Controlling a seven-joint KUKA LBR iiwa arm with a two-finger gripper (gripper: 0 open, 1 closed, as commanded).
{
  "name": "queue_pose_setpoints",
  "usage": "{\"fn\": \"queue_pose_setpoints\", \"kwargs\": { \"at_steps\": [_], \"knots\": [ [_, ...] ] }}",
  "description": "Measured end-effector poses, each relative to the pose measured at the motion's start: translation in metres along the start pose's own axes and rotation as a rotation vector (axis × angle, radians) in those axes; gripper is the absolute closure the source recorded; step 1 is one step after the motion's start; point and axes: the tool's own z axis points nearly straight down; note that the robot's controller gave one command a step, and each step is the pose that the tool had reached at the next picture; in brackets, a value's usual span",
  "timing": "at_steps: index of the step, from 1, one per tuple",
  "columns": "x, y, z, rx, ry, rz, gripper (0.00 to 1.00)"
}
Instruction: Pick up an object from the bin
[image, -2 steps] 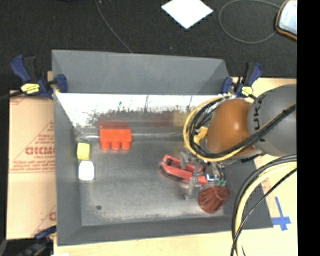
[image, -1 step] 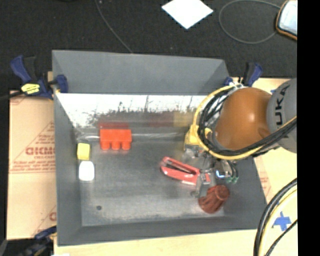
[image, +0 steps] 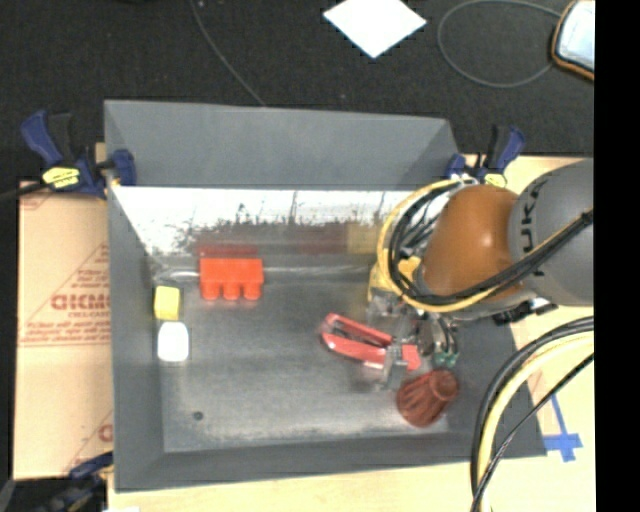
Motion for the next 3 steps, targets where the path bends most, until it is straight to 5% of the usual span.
{"fn": "queue_pose_setpoints", "kwargs": {
  "at_steps": [1,2,3],
  "knots": [
    [-0.0132,-0.0040,0.0305,-0.004,-0.009,0.037,0.00],
    [-0.0082,0.0037,0.0294,-0.001,-0.007,0.072,1.00],
    [-0.0082,0.0038,0.0294,-0.001,-0.007,0.073,1.00]
  ]
}}
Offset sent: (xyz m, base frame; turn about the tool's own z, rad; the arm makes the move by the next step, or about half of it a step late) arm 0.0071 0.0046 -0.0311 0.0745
